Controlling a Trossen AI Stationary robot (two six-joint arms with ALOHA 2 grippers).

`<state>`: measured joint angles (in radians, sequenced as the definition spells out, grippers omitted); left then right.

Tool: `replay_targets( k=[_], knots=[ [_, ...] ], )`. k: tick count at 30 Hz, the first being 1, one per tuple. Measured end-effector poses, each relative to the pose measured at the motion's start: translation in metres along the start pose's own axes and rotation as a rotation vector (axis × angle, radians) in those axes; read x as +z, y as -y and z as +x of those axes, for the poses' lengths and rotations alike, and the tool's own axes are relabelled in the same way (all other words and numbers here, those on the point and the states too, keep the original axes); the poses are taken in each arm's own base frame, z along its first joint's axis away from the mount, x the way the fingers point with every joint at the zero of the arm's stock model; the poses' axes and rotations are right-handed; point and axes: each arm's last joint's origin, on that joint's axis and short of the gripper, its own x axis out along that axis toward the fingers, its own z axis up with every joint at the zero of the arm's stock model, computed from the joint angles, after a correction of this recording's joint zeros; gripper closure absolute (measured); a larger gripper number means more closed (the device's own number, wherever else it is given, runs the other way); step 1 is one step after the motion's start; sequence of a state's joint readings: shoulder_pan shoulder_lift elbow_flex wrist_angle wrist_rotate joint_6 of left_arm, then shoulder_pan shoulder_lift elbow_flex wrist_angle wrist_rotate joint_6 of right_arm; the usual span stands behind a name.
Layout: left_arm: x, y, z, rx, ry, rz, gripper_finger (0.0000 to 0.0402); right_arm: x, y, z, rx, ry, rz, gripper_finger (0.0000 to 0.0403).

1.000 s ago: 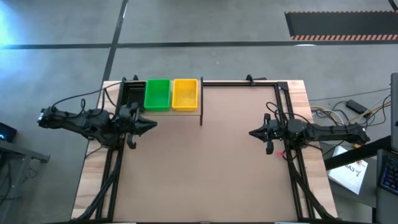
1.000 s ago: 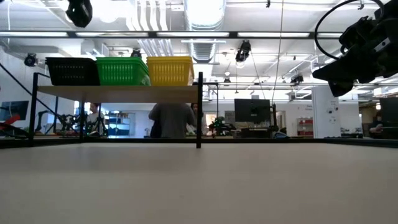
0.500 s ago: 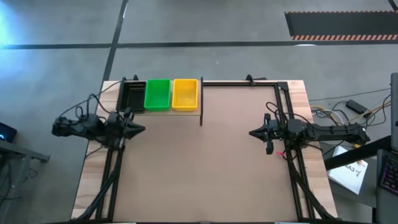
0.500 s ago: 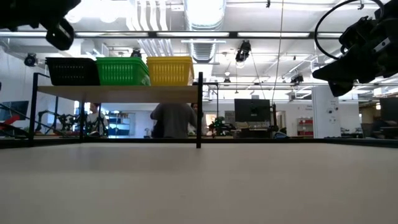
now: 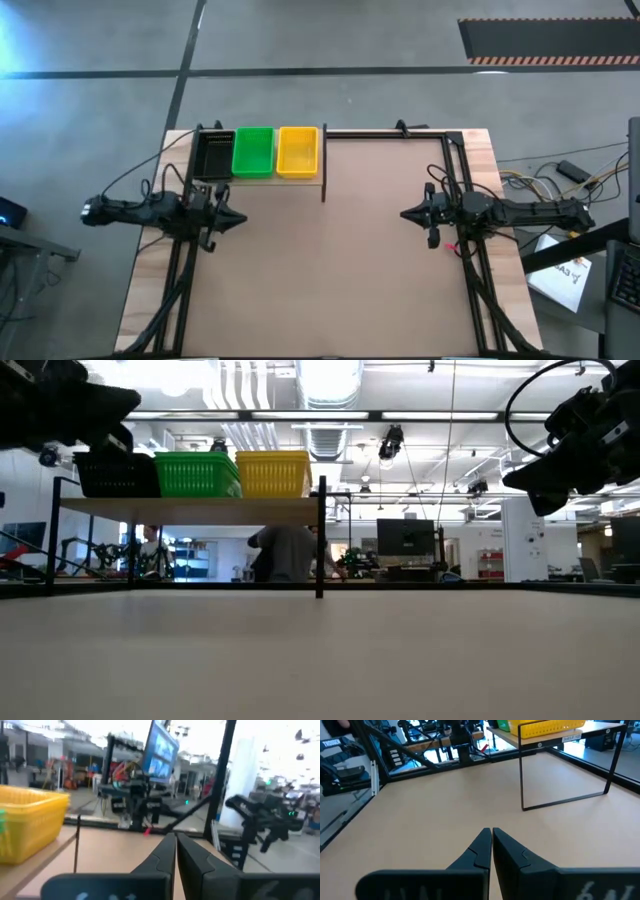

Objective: Stack baskets on shelf by color
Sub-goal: Return to Home Position

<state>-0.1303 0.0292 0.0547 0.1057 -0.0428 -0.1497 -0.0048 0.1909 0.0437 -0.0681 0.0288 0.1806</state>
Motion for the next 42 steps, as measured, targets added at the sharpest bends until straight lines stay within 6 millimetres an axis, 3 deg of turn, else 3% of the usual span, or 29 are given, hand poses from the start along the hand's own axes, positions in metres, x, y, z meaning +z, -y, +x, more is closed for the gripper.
replay_targets(
  k=[3,16,23,42],
  knots=[
    [-0.01,-0.004,0.001,0.008,0.014,0.003,0.0402,0.0,0.0,0.0,0.002,-0.002,-0.001,0.0394],
    [-0.013,-0.008,0.002,0.039,-0.022,0.168,0.0402,0.0,0.0,0.0,0.002,-0.002,0.0,0.0394],
    [-0.021,-0.01,0.001,0.047,-0.104,0.141,0.0402,0.0,0.0,0.0,0.002,-0.002,0.0,0.0394],
    [-0.023,-0.01,0.002,0.048,-0.117,0.139,0.0402,0.0,0.0,0.0,0.002,-0.002,0.0,0.0394]
  ],
)
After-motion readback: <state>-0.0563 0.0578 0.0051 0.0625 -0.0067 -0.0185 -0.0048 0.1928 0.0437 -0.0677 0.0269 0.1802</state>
